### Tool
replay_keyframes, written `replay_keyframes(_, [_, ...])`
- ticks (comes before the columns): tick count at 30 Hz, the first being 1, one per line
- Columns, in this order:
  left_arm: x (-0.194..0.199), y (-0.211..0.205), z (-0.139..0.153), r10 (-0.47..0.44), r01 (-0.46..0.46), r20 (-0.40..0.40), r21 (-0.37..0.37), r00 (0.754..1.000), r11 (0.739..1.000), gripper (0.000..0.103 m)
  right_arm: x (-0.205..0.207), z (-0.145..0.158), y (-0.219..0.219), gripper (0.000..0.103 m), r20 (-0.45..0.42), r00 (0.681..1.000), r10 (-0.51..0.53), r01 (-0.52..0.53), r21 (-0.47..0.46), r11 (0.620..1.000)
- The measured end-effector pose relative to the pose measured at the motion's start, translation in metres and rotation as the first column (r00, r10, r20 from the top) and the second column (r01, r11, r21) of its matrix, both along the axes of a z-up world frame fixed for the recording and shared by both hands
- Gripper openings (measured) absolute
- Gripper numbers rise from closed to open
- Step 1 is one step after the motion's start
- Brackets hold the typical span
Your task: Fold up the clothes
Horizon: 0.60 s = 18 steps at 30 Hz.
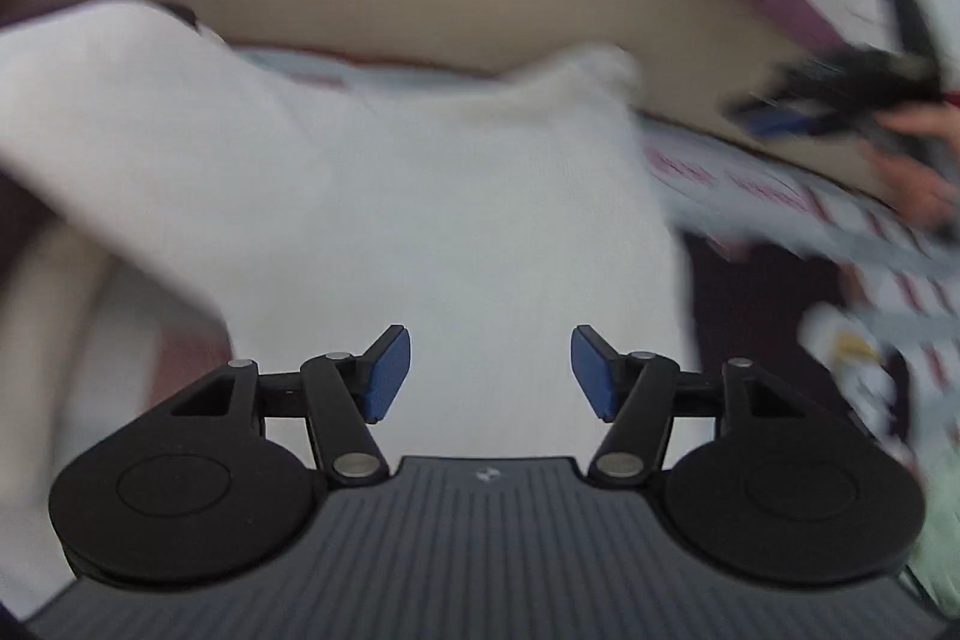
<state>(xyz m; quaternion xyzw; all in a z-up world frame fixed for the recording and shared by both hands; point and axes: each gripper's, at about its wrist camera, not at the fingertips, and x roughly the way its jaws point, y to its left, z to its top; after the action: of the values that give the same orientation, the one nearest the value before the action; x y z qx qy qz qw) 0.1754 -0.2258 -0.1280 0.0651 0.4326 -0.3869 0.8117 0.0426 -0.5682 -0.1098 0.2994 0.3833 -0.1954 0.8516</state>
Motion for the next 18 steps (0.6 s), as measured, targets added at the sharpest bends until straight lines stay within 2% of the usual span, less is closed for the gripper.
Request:
replay_keyframes(3, [0.019,-0.003,-0.027,0.06,-0.06,0.006,-0.016,0.998,0.998,0.057,0.011,-0.015,0.002,0.057,0.023,0.999,-0.03,0.029,0.022,0.999])
replay_keyframes(5, [0.022,0.009,-0.041,0.066,-0.066,-0.054,0.002,0.996,0.998,0.056,0.018,-0.025,0.003,0.057,0.038,0.998,-0.05,0.049,0.037,0.998])
replay_keyframes(9, [0.025,0.026,-0.048,0.058,-0.059,0.054,0.031,0.997,0.998,0.057,0.033,-0.046,0.005,0.057,0.068,0.994,-0.091,0.086,0.068,0.994])
replay_keyframes(14, [0.048,0.051,-0.066,0.115,-0.12,-0.114,-0.043,0.987,0.992,0.055,0.051,-0.071,0.008,0.059,0.102,0.984,-0.143,0.132,0.108,0.985])
replay_keyframes(18, [0.035,0.058,-0.063,0.087,-0.088,-0.046,-0.025,0.995,0.996,0.055,0.076,-0.084,0.013,0.063,0.161,0.973,-0.163,0.154,0.067,0.986])
